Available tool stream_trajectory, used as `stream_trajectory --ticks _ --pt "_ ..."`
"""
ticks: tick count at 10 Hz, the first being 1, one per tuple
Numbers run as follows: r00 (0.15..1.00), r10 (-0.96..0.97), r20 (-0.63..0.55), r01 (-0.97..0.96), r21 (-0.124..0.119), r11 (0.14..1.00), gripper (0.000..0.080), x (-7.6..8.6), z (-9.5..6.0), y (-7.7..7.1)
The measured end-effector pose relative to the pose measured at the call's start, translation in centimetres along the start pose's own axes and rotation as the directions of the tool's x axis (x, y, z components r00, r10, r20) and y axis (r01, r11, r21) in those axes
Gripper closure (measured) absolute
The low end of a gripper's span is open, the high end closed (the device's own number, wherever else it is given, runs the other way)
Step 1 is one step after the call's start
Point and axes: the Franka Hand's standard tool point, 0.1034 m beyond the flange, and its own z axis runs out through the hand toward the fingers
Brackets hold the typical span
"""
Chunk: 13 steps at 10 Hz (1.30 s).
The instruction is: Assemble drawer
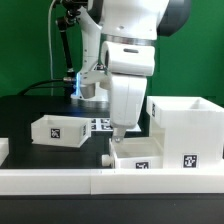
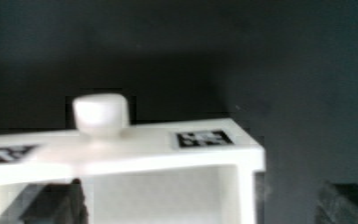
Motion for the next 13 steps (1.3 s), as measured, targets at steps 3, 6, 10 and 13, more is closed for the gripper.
stream_trajectory --ticks 3,6,10,13 --pt "1.0 -0.016 0.005 0.016 0.015 1.0 0.0151 -2.1 -0.2 2.4" --pt "0.999 -0.028 -0.044 0.029 0.02 0.999 0.0151 -2.9 0.1 2.2" --pt "0.977 0.03 -0.209 -0.022 0.042 0.999 0.0151 -3.8 1.8 1.7" --pt "0.952 0.032 -0.303 -0.018 0.051 0.999 0.0151 -3.3 3.1 1.2"
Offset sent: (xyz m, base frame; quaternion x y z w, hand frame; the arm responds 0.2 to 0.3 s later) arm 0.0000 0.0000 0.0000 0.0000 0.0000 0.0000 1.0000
